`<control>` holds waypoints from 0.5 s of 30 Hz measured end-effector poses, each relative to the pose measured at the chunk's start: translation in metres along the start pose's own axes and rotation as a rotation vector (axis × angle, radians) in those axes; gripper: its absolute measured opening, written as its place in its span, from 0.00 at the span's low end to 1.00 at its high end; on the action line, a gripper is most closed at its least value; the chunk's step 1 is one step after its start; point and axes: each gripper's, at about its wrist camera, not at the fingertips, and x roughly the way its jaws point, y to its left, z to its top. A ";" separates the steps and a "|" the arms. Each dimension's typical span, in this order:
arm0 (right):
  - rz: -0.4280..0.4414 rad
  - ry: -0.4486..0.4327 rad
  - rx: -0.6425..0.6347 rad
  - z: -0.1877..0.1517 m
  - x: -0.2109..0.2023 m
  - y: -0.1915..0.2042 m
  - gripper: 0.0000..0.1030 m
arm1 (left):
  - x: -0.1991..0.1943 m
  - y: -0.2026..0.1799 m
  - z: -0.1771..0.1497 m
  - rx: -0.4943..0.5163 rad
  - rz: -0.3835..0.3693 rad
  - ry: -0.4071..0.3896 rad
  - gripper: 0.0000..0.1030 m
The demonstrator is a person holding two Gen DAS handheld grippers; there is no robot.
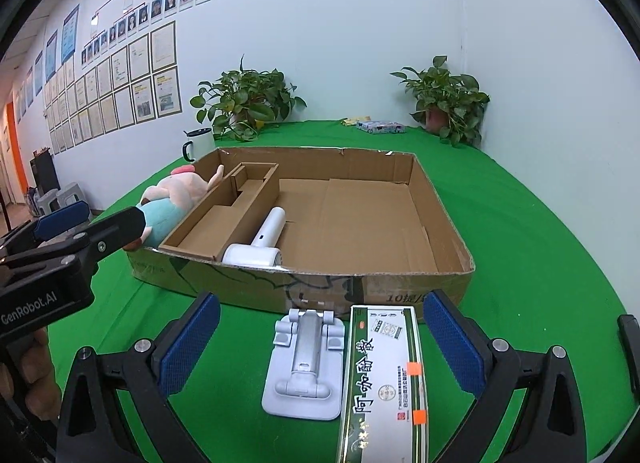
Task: Organize objects
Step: 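Move both tools back to the white phone stand on the table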
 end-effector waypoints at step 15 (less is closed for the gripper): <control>0.411 0.227 -0.039 -0.072 0.021 0.029 0.95 | 0.035 0.011 -0.030 -0.058 -0.169 0.221 0.89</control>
